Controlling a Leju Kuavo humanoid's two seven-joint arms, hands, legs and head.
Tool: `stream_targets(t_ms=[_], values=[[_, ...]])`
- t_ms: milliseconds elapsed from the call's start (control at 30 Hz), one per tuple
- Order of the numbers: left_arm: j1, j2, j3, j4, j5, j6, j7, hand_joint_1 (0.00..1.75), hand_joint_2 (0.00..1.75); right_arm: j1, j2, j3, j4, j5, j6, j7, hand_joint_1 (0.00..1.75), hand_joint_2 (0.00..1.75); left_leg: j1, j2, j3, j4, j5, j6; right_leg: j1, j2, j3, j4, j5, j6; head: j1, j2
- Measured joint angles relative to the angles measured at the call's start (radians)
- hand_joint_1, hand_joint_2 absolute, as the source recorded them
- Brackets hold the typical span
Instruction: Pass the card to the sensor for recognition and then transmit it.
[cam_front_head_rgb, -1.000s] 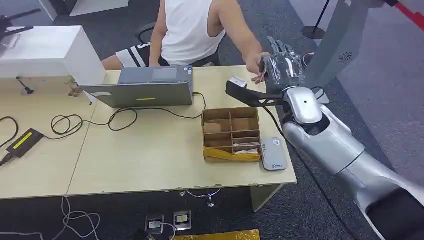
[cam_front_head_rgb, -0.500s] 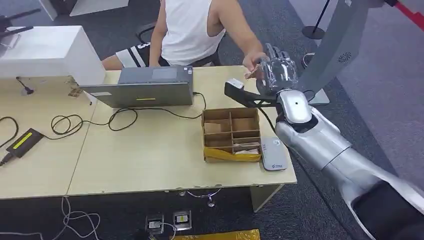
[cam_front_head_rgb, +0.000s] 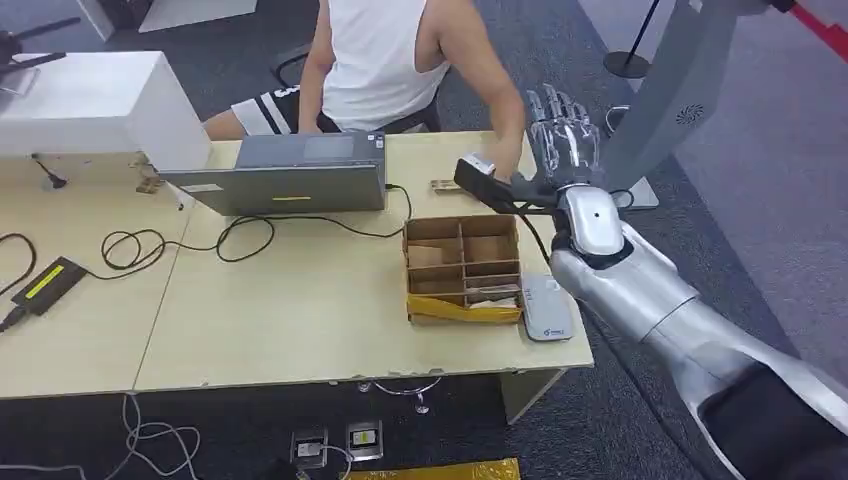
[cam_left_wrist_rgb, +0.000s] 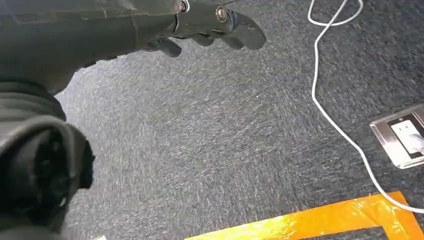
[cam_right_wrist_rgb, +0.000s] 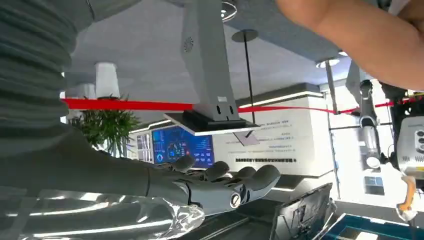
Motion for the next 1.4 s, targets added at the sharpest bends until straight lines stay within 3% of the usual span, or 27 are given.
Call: stream_targets(t_ms=[200,367,467,767,1167,1200,1300,1333,1400], values=[[0.008,0.002,-0.002,0.000,0.022,0.012,0.000,0.00,0.00,0.024,-0.002,-0.018,-0.058,-0.041,-0.058,-0.016,0.00,1.75,0.000,0.000,0.000,0.000,0.000,0.000,0.000,0.000,0.000,0.000,0.000,0.000,0.000,0.000],[0.025,0.004,-0.003,0.001,0.077,0.040,-0.013,0.00,0.00,0.133,-0.009,-0.062,-0.202,-0.216,-0.103,-0.148,0.00,1.75,0.001,0.001,0.001,0.000,0.000,-0.001,0.001,0.002,0.000,0.000,0.000,0.000,-0.001,0.000],[0.037,0.007,-0.002,0.001,0.093,0.045,-0.027,0.00,0.00,0.211,-0.016,-0.073,-0.313,-0.235,-0.084,-0.174,0.00,1.75,0.001,0.001,0.001,0.000,-0.001,-0.001,0.002,0.002,0.000,0.000,0.000,0.000,-0.001,0.000],[0.048,0.013,-0.002,0.001,0.093,0.045,-0.034,0.00,0.00,0.309,-0.044,-0.093,-0.519,-0.243,-0.075,-0.181,0.00,1.75,0.001,0.002,0.001,0.000,-0.001,-0.001,0.002,0.002,0.000,0.000,0.001,-0.001,0.000,0.000],[0.050,0.016,-0.002,0.001,0.093,0.045,-0.034,0.00,0.00,0.327,-0.066,-0.102,-0.612,-0.244,-0.070,-0.180,0.00,1.75,0.002,0.002,0.001,0.000,0.000,-0.002,0.002,0.002,0.000,0.000,0.001,-0.001,0.000,0.000],[0.050,0.016,-0.002,0.001,0.095,0.045,-0.035,0.00,0.00,0.329,-0.067,-0.103,-0.615,-0.229,-0.029,-0.161,0.00,1.75,0.002,0.002,0.002,0.000,0.000,-0.002,0.002,0.003,-0.001,0.000,0.001,-0.002,0.000,0.000],[0.049,0.017,-0.002,0.001,0.106,0.043,-0.042,0.00,0.00,0.410,-0.092,-0.102,-0.629,-0.105,0.249,-0.055,0.00,1.75,0.003,0.000,0.002,0.000,0.000,-0.002,0.003,0.002,0.002,-0.001,0.001,-0.002,0.000,0.000],[0.049,0.017,-0.003,0.001,0.109,0.043,-0.042,0.00,0.00,0.456,-0.098,-0.099,-0.629,-0.056,0.305,-0.048,0.00,1.75,0.003,-0.002,0.001,0.000,0.000,-0.002,0.003,-0.001,0.001,-0.001,0.001,-0.002,0.000,0.000],[0.049,0.018,-0.006,0.001,0.113,0.042,-0.042,0.00,0.00,0.526,-0.108,-0.097,-0.623,0.015,0.296,-0.029,0.00,1.75,0.003,-0.002,-0.002,0.000,0.000,-0.002,0.003,-0.001,-0.001,-0.001,0.001,-0.002,0.000,0.000]])
